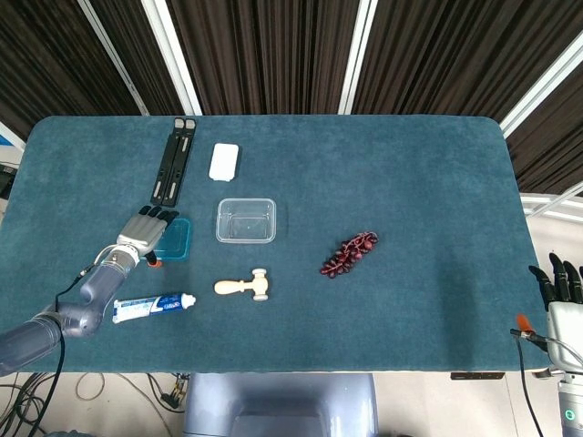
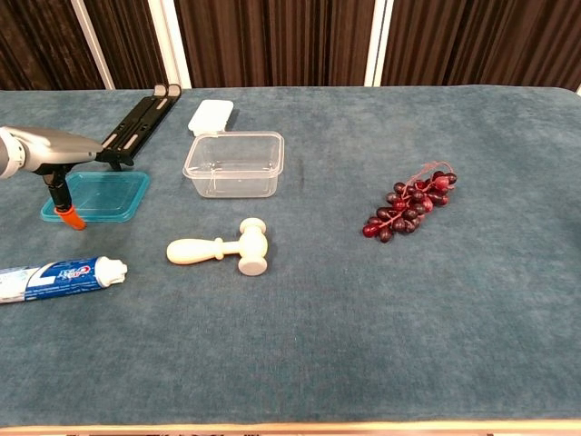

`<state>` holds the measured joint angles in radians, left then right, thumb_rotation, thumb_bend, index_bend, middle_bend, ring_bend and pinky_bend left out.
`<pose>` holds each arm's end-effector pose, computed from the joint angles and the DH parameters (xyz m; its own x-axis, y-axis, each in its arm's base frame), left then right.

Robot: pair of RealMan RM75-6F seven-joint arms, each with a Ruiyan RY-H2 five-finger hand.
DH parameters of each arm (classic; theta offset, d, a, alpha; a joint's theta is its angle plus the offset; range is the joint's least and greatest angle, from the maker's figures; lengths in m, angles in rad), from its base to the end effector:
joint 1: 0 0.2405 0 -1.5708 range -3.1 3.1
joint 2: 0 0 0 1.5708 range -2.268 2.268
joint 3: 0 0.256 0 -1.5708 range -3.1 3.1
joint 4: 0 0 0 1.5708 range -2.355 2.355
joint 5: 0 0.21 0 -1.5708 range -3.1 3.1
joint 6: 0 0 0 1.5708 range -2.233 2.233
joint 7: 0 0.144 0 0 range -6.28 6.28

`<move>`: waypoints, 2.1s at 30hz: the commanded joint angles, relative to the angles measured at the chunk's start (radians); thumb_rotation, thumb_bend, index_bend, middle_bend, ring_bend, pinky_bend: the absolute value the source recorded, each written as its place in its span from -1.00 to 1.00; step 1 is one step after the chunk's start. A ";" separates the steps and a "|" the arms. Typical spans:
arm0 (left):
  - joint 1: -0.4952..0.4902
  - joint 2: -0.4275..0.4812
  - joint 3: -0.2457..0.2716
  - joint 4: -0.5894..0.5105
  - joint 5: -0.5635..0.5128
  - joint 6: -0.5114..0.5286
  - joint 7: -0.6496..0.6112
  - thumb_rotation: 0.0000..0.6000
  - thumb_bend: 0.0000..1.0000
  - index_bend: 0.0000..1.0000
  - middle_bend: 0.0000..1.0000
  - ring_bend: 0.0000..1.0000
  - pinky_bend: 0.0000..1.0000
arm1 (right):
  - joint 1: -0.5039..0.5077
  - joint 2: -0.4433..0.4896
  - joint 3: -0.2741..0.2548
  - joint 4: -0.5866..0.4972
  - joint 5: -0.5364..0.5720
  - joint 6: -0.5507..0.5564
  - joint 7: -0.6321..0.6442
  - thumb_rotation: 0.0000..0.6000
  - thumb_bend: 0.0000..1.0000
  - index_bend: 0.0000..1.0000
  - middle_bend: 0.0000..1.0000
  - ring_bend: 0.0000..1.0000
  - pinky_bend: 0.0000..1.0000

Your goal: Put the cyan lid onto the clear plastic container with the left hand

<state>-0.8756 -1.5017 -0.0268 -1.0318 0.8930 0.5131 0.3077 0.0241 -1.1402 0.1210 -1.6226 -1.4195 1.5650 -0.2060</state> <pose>-0.2619 0.4110 0.0097 0.6535 0.4994 0.5688 0.7365 -0.2463 -0.6300 -0.3188 -0.1746 0.1765 0.5457 0.0963 0.8324 -0.8352 0.1438 0.5309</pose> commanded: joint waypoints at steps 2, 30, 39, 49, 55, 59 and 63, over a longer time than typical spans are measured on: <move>0.000 0.002 0.001 -0.003 0.002 0.008 0.003 1.00 -0.66 -1.00 -0.53 -1.00 -0.90 | 0.000 -0.001 0.000 0.000 0.000 0.000 0.000 1.00 -0.42 -0.63 -0.92 -0.94 -1.00; -0.010 0.048 0.016 -0.062 -0.072 0.024 0.043 1.00 -0.35 -1.00 -0.28 -1.00 -0.90 | -0.001 0.000 0.001 -0.005 0.006 -0.002 0.001 1.00 -0.42 -0.63 -0.92 -0.94 -1.00; -0.033 0.123 0.017 -0.174 -0.111 0.065 0.086 1.00 -0.35 -1.00 -0.28 -1.00 -0.90 | -0.001 0.001 0.001 -0.006 0.006 -0.003 0.000 1.00 -0.42 -0.63 -0.92 -0.94 -1.00; -0.095 0.225 0.000 -0.323 -0.218 0.108 0.151 1.00 -0.35 -1.00 -0.29 -1.00 -0.90 | -0.002 0.000 0.001 -0.007 0.005 0.000 -0.002 1.00 -0.42 -0.63 -0.92 -0.94 -1.00; -0.174 0.252 -0.014 -0.386 -0.329 0.118 0.203 1.00 -0.35 -1.00 -0.30 -1.00 -0.90 | -0.002 0.000 0.002 -0.008 0.005 0.001 0.000 1.00 -0.42 -0.63 -0.92 -0.94 -1.00; -0.243 0.254 -0.021 -0.415 -0.436 0.116 0.236 1.00 -0.35 -1.00 -0.30 -1.00 -0.90 | -0.002 -0.001 0.002 -0.008 0.007 -0.001 0.001 1.00 -0.42 -0.63 -0.92 -0.94 -1.00; -0.319 0.243 -0.014 -0.430 -0.533 0.139 0.286 1.00 -0.35 -1.00 -0.30 -1.00 -0.90 | -0.002 0.000 0.004 -0.010 0.011 -0.001 0.005 1.00 -0.42 -0.63 -0.92 -0.94 -1.00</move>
<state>-1.1483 -1.2527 -0.0424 -1.4464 0.4111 0.6367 0.5587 0.0218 -1.1403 0.1246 -1.6321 -1.4090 1.5639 -0.2011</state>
